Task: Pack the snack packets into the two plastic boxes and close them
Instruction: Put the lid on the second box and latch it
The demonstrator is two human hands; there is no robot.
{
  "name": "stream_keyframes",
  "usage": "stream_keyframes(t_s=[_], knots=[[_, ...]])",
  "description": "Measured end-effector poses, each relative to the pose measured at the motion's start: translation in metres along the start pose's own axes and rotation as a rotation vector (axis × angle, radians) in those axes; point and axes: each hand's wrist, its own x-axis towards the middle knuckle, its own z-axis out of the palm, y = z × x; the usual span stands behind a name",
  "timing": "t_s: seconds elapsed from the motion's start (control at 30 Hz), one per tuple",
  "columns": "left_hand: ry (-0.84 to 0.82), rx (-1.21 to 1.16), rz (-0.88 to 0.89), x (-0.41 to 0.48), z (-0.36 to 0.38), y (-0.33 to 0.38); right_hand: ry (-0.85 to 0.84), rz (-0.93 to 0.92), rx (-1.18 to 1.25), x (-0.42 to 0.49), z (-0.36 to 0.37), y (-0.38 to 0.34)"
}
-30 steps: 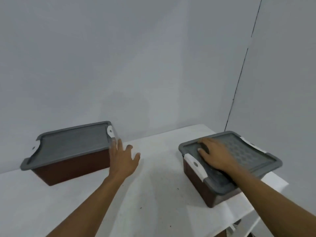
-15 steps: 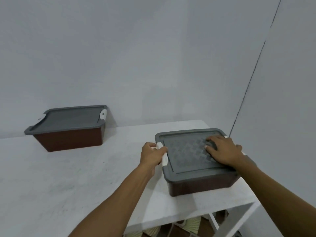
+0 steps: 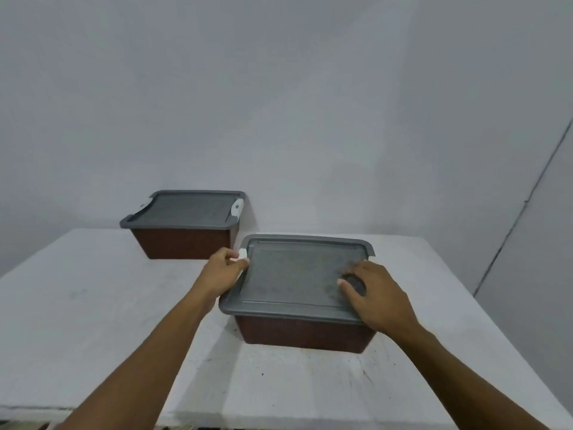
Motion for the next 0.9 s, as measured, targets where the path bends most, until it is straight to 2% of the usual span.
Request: stream_keyframes(t_s=[0.07, 0.23, 0.6, 0.77, 0.9], knots=[[-0.037, 0.044, 0.044, -0.019, 0.007, -0.004, 0.04, 0.021, 0.029, 0.006, 0.003, 0.001], [0.136, 0.111, 0.192, -0.022, 0.023, -0.005, 0.08, 0.028, 0.035, 0.029, 0.009, 0.012], [0.382, 0.741, 0.537, 0.09, 0.016, 0.01, 0.11, 0.122, 0.003, 0.128, 0.033, 0.001], [0.339, 0.929, 0.581, 0.139, 0.017, 0.026, 0.118, 0.141, 0.001, 0.175, 0.045, 0.005], [0.323, 0.969, 0.595, 0.174, 0.022, 0.032, 0.117, 0.138, -0.022, 0.209, 0.054, 0.012]])
